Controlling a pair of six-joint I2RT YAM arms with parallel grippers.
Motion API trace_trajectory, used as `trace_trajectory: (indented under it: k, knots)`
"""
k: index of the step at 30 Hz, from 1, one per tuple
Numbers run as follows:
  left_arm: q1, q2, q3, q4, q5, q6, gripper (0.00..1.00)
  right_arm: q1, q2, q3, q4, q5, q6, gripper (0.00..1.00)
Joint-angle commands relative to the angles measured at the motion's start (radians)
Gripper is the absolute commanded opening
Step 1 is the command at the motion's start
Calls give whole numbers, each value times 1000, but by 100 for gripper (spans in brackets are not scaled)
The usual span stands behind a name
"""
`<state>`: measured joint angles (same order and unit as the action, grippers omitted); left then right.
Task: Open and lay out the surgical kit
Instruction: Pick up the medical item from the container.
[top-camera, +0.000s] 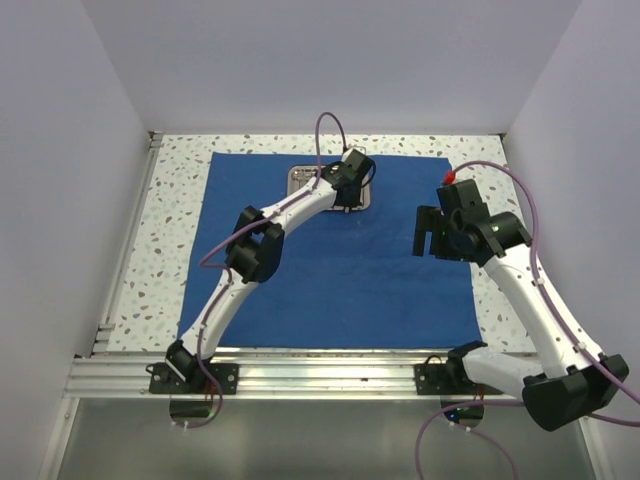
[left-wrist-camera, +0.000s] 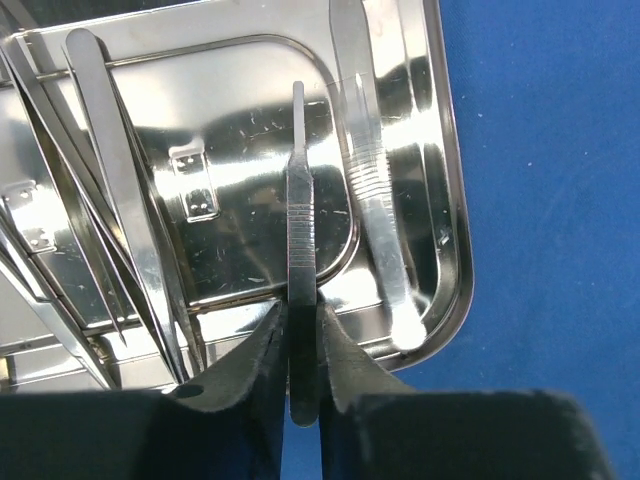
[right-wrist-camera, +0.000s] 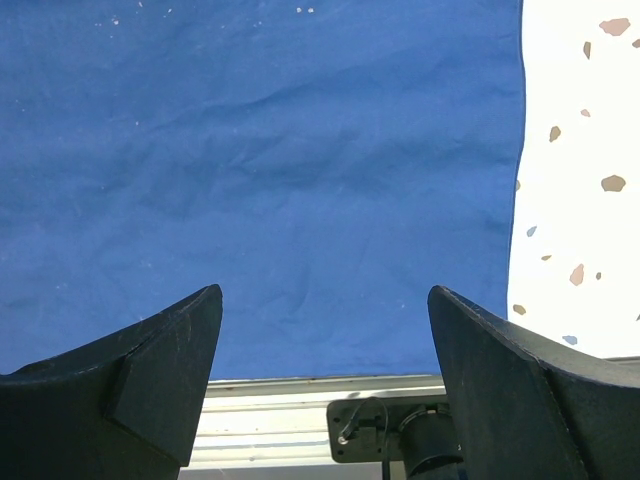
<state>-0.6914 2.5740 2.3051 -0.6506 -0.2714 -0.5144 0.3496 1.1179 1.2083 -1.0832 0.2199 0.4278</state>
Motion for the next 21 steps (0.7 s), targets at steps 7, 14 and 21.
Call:
trace_trajectory:
  k: [7,14,21]
  knots:
    - [10,17,22,-12,3,-6,0,2,16,-3,28,19,-34,88]
    - [36,-118,60,19,-6,-13,0,3,36,11,49,-2,-34,88]
    - [62,-305,53,-1,-15,-10,0,3,59,33,71,-28,-26,88]
